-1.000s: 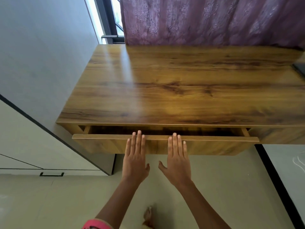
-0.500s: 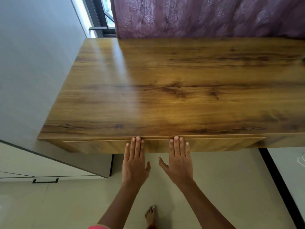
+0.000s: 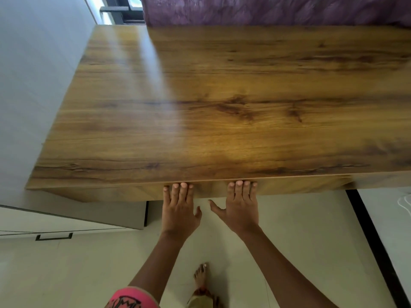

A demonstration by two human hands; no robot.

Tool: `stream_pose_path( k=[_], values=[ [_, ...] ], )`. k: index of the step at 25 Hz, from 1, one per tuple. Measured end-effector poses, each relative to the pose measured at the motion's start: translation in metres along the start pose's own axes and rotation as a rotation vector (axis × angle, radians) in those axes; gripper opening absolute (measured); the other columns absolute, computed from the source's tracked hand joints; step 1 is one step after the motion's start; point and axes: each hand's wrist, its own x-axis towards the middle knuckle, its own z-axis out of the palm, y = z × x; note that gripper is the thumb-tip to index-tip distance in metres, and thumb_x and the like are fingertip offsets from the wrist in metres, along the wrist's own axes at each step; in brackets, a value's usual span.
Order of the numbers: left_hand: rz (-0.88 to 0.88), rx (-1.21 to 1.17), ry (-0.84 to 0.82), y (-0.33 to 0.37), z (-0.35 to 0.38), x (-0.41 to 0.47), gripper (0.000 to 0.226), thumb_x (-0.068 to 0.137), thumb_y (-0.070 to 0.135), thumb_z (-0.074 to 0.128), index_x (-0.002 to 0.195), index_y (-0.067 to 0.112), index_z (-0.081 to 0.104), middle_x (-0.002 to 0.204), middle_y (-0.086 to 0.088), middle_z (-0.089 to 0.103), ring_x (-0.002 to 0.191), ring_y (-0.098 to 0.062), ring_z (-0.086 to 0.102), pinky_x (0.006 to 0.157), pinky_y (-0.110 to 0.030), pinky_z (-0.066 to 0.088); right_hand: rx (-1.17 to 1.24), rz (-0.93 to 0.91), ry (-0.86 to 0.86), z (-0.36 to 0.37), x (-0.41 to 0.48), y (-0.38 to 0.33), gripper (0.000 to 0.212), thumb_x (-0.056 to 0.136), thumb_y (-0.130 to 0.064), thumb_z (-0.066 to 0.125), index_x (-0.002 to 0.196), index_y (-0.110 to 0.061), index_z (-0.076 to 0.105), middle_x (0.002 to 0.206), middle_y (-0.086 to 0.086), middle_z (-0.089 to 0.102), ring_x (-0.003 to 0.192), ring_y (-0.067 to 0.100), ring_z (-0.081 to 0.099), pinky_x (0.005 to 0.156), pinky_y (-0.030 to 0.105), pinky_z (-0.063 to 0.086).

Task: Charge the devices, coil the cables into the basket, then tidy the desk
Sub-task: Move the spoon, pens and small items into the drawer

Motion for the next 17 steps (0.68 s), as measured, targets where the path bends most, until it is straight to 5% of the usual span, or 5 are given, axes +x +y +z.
stream_pose_path(
  k=[6, 9, 11, 15, 17],
  values=[
    [-0.026, 0.026, -0.005, 0.005, 0.005, 0.008, 0.097, 0.032, 0.043, 0.088, 0.109, -0.003, 0.052, 0.105, -0.026, 0.063, 0.104, -0.043, 0.047, 0.095, -0.059, 0.033, -0.063, -0.041, 0.051, 0.020, 0.000, 0.009, 0.116, 0.076, -0.076, 0.042, 0.142, -0.009, -0.026, 0.149, 0.005, -0.037, 0.140, 0.024, -0.027, 0.117, 0.043, -0.010],
    [-0.012, -0.029, 0.048, 0.004, 0.012, 0.009, 0.120, 0.042, 0.038, 0.085, 0.138, -0.005, 0.026, 0.153, -0.025, 0.006, 0.140, -0.042, 0.004, 0.113, -0.054, 0.005, -0.049, -0.041, 0.048, 0.019, -0.002, 0.005, 0.113, 0.078, -0.072, 0.043, 0.143, -0.009, -0.023, 0.149, 0.005, -0.036, 0.140, 0.025, -0.026, 0.117, 0.044, -0.009],
    [0.000, -0.064, 0.034, 0.002, 0.011, 0.008, 0.137, 0.040, 0.034, 0.087, 0.144, -0.005, 0.007, 0.153, -0.016, -0.024, 0.140, -0.034, -0.023, 0.115, -0.048, -0.013, -0.042, -0.052, 0.022, 0.015, -0.005, 0.005, 0.106, 0.081, -0.067, 0.042, 0.145, -0.008, -0.019, 0.151, 0.005, -0.031, 0.141, 0.025, -0.024, 0.117, 0.045, -0.008],
    [0.028, 0.023, 0.008, -0.005, 0.000, -0.006, 0.101, 0.055, 0.023, 0.079, 0.137, -0.003, 0.024, 0.148, -0.020, 0.014, 0.140, -0.032, -0.023, 0.115, -0.048, -0.013, 0.030, -0.092, -0.131, -0.013, -0.012, 0.008, 0.095, 0.081, -0.056, 0.050, 0.149, -0.011, 0.000, 0.151, 0.008, 0.013, 0.142, 0.027, 0.009, 0.117, 0.045, -0.004],
    [0.018, 0.014, 0.035, -0.004, -0.009, -0.017, 0.089, 0.074, 0.019, 0.055, 0.146, 0.000, 0.006, 0.154, -0.022, -0.003, 0.142, -0.032, -0.019, 0.116, -0.048, -0.009, 0.075, -0.097, -0.174, -0.028, -0.015, 0.013, 0.093, 0.082, -0.052, 0.047, 0.148, -0.008, -0.002, 0.148, 0.010, 0.020, 0.138, 0.027, 0.019, 0.116, 0.044, -0.002]
  ],
)
